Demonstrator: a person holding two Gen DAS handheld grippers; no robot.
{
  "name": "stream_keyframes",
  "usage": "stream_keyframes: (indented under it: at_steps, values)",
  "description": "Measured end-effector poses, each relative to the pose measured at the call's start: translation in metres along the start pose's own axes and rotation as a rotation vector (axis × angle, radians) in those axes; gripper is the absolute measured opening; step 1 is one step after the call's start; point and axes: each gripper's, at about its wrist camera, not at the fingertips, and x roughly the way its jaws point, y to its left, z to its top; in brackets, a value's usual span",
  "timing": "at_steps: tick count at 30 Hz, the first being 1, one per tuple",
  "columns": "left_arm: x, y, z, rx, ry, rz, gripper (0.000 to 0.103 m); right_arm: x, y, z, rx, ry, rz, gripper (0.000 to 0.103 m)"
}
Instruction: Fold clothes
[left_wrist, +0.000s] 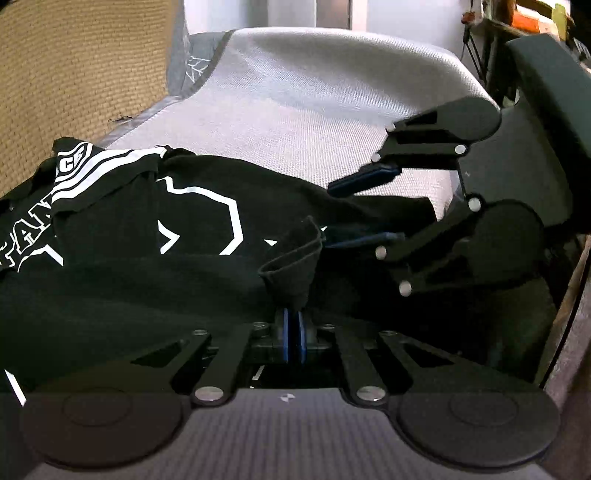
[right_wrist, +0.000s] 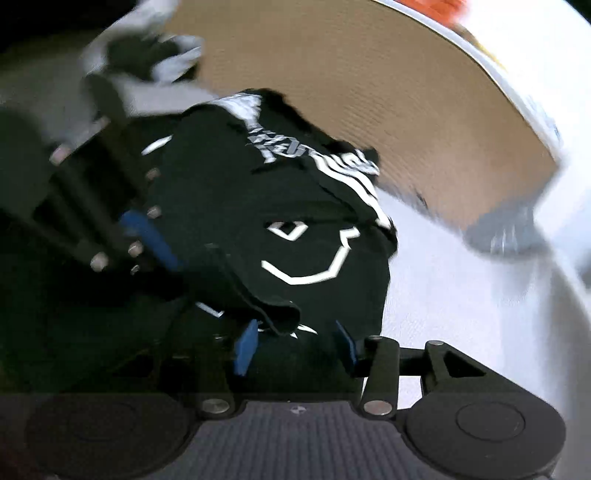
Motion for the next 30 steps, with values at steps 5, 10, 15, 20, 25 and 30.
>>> stream_keyframes:
  at_steps: [5,10,15,20,25,30]
  values:
    - [0.002,-0.006,-0.003,0.040,0.011,0.007,0.007,0.003,0.024,0.002,-0.229,-0.075,-0.017,0.060]
    - [0.000,-0.001,-0.003,0.005,0.016,-0.013,0.008,0.019,0.043,0.006,-0.455,-0.082,-0.016,0.052]
    - [-0.010,0.010,-0.003,-0.021,0.035,-0.035,0.014,0.024,0.027,0.011,-0.320,-0.037,0.108,0.007]
    - [-0.038,0.054,-0.004,-0.120,-0.002,0.059,0.031,0.016,0.009,0.013,-0.188,-0.074,0.088,0.004]
    - [-0.067,0.107,-0.013,-0.224,-0.026,0.263,0.047,0.008,-0.015,0.018,-0.044,-0.118,0.071,0.004]
    - [-0.073,0.166,-0.023,-0.265,0.010,0.434,0.054,-0.004,-0.027,0.023,0.017,-0.148,0.057,0.004]
